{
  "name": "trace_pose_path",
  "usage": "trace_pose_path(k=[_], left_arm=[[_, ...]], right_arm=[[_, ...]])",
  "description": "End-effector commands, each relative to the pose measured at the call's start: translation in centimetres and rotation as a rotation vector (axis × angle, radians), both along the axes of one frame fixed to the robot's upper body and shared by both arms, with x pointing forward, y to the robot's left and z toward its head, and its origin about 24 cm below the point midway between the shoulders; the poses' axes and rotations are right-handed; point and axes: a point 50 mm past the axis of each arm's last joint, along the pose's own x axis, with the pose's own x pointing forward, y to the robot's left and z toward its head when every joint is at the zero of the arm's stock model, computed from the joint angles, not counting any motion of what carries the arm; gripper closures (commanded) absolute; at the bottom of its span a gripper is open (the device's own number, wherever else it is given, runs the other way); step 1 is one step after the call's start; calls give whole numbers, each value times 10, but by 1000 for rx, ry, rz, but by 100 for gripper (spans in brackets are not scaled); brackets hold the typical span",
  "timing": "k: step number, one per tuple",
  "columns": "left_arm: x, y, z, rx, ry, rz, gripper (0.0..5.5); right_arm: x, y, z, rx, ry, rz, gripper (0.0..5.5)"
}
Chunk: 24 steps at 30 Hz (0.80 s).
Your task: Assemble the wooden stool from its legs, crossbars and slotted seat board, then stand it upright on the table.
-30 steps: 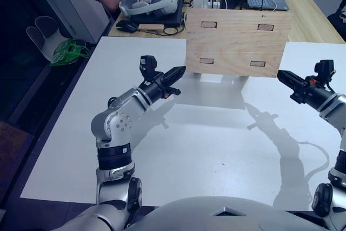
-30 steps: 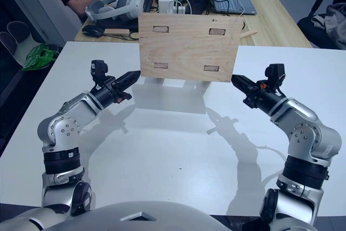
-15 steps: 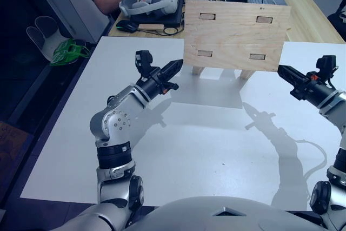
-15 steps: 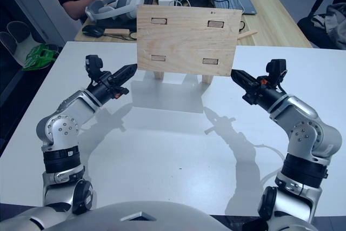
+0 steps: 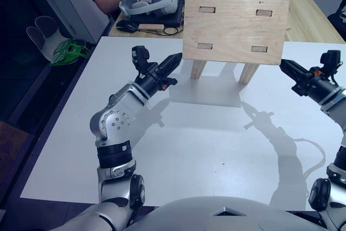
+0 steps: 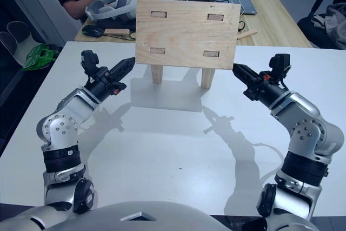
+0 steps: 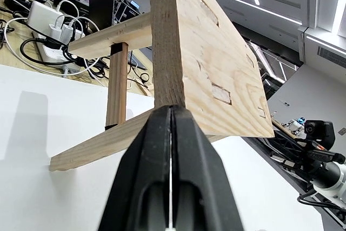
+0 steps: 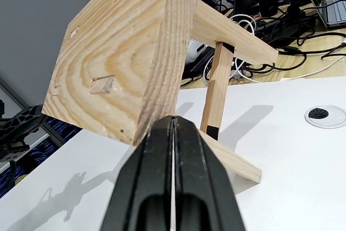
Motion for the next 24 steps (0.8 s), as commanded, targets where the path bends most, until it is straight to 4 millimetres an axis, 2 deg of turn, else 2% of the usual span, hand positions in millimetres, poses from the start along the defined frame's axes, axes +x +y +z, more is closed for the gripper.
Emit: trace_pose_path(k=[1, 13, 24], left_arm=[[-7, -47, 27, -116, -90, -253, 550], [-6, -47, 30, -134, -95, -244, 550], [-6, -47, 21, -99, -64, -234, 550]], right_arm=[[2, 48, 20, 117, -85, 273, 546], [3, 48, 22, 135, -87, 266, 546], [3, 47, 21, 132, -80, 262, 546]])
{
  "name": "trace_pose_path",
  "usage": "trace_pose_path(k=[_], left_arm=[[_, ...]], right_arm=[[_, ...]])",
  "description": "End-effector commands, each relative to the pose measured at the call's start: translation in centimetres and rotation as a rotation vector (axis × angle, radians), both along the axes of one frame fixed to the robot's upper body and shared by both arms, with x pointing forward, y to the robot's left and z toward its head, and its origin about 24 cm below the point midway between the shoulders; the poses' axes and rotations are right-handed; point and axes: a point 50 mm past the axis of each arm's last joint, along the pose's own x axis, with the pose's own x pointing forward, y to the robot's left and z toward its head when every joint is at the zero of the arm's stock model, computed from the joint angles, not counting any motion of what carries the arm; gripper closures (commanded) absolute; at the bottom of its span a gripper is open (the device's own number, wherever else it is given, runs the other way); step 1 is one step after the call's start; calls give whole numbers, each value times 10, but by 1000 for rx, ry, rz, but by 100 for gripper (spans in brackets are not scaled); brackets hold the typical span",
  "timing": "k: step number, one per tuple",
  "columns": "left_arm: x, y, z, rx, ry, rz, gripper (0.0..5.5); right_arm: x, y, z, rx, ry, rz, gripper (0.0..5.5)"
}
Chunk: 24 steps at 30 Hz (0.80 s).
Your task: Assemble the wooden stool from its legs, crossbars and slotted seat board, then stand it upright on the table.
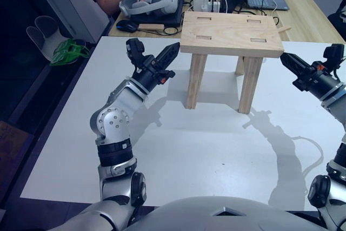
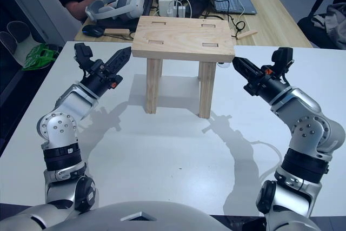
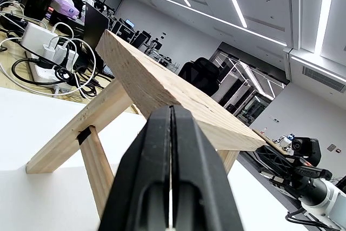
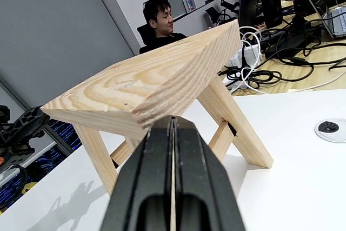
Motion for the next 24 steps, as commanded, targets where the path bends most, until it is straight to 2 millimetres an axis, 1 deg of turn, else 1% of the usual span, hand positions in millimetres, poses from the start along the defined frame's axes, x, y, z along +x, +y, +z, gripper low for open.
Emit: trace_pose_path(k=[1, 3, 5, 7, 8, 10, 12, 14, 17, 19, 21, 22, 24], left_arm=[[-9, -47, 7, -14, -17, -255, 550], [-9, -46, 3, 0, -3, -250, 550], [-9, -42, -8, 43, 27, -232, 550], [-10, -38, -18, 83, 57, -202, 550], [-8, -36, -22, 100, 68, -179, 550], [-3, -30, -29, 133, 93, -104, 550], [3, -23, -35, 165, 118, -15, 550], [10, -15, -41, 195, 141, 83, 550], [15, -8, -48, 220, 174, 201, 550], [18, -1, -64, 287, 251, 324, 550], [22, 7, -80, 374, 328, 463, 550], [25, 9, -84, 402, 349, 518, 550], [33, 6, -88, 423, 367, 604, 550]], right_arm=[[-1, 43, 11, 88, -52, 255, 546], [0, 40, 7, 81, -41, 237, 546], [1, 34, -2, 65, -14, 196, 546], [2, 25, -13, 56, 9, 127, 546], [5, 19, -18, 38, 6, 61, 546], [9, 8, -27, 5, -5, -60, 546], [11, 3, -36, -10, 0, -125, 546], [10, -2, -52, -19, 31, -193, 546], [5, -13, -80, -58, 103, -337, 546], [-1, -20, -111, -147, 211, -449, 546], [-11, -31, -144, -272, 334, -557, 546], [-17, -35, -157, -313, 382, -602, 546], [-27, -40, -176, -362, 423, -662, 546]])
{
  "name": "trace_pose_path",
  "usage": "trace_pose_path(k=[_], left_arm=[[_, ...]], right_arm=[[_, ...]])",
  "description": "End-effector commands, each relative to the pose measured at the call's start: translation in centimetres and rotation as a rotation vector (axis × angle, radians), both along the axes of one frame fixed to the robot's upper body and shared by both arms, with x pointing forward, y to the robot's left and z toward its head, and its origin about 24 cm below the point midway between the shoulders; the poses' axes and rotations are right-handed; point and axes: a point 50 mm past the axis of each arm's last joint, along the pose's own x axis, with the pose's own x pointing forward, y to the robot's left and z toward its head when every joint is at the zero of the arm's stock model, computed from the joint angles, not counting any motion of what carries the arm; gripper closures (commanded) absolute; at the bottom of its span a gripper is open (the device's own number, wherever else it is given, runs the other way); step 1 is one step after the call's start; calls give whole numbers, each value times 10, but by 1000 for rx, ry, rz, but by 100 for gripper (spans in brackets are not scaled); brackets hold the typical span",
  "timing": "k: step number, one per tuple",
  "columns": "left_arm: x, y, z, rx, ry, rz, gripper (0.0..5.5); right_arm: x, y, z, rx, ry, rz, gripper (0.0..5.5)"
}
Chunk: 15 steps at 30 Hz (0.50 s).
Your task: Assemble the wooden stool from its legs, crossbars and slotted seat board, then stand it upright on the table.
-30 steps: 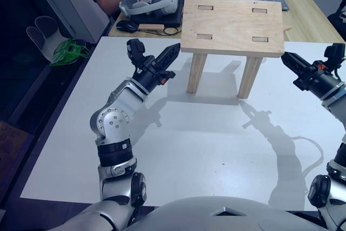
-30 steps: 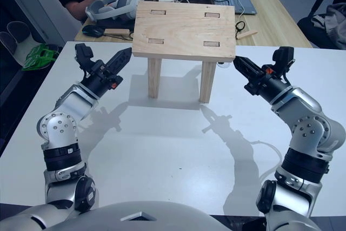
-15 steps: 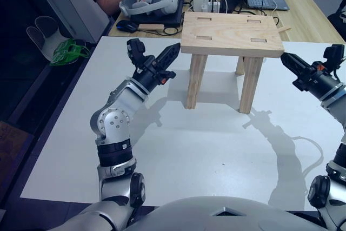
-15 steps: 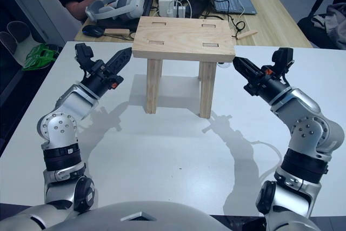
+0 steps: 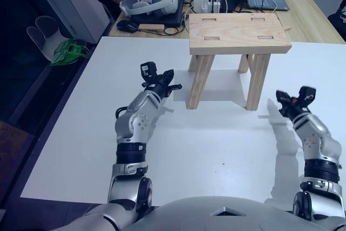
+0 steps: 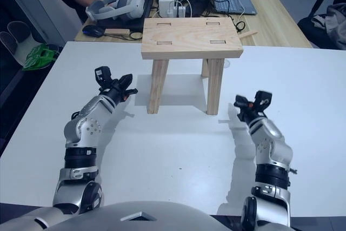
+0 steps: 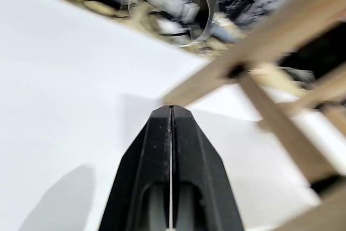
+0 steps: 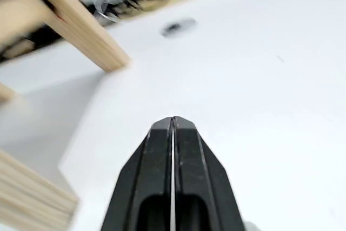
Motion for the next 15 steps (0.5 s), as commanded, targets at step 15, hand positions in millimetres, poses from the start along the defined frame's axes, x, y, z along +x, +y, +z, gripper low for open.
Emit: trace_pose_path(k=[15], left_arm=[[53, -56, -14, -49, -67, 163, 550]], right_arm=[[-7, -38, -48, -100, 65, -180, 546]])
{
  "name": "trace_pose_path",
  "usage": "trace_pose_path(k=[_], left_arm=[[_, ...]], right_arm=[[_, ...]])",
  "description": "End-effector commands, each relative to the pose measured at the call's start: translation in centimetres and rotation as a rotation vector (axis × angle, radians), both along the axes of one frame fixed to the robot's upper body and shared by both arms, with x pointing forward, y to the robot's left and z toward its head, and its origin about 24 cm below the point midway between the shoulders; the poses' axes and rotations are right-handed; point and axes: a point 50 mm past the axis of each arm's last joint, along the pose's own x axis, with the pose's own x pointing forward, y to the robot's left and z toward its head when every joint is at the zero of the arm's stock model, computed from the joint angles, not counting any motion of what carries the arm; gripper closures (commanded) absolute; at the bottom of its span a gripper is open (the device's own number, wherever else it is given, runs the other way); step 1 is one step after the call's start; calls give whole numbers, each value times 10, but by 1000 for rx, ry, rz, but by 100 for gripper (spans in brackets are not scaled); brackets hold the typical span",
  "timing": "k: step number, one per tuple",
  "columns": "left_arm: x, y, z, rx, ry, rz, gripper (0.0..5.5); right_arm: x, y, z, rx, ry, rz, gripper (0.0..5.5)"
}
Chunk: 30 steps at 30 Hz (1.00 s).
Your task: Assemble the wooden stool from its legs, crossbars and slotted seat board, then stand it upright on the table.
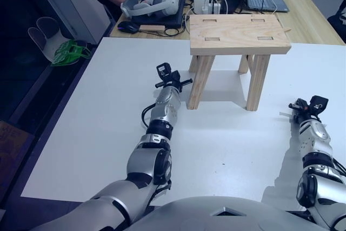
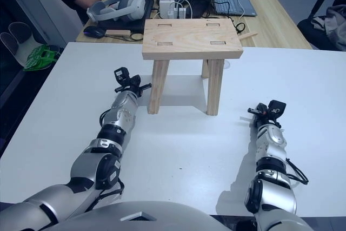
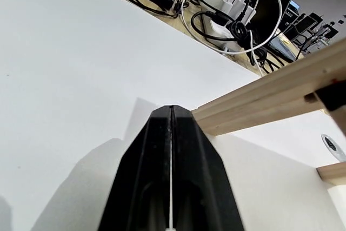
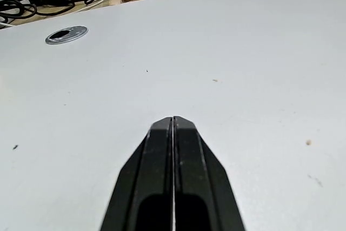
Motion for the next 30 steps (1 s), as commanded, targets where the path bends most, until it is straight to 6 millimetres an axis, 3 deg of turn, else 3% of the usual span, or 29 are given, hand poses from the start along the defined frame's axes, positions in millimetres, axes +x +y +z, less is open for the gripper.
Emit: trace_pose_path(k=[1, 11, 18, 22, 30], left_arm=[[5, -7, 12, -21, -66, 16, 550], [4, -11, 13, 50, -107, -36, 550], [6, -6, 13, 101, -112, -40, 550], [8, 5, 19, 157, -159, 44, 550], [9, -8, 21, 145, -189, -27, 550]], right_arm=[[-20, 4, -31, 77, 138, -11, 546], [-17, 5, -31, 50, 152, 28, 546], [3, 27, -25, -10, 109, 78, 546], [20, 44, -14, -84, 30, 151, 546], [23, 43, -12, -138, 41, 175, 546]])
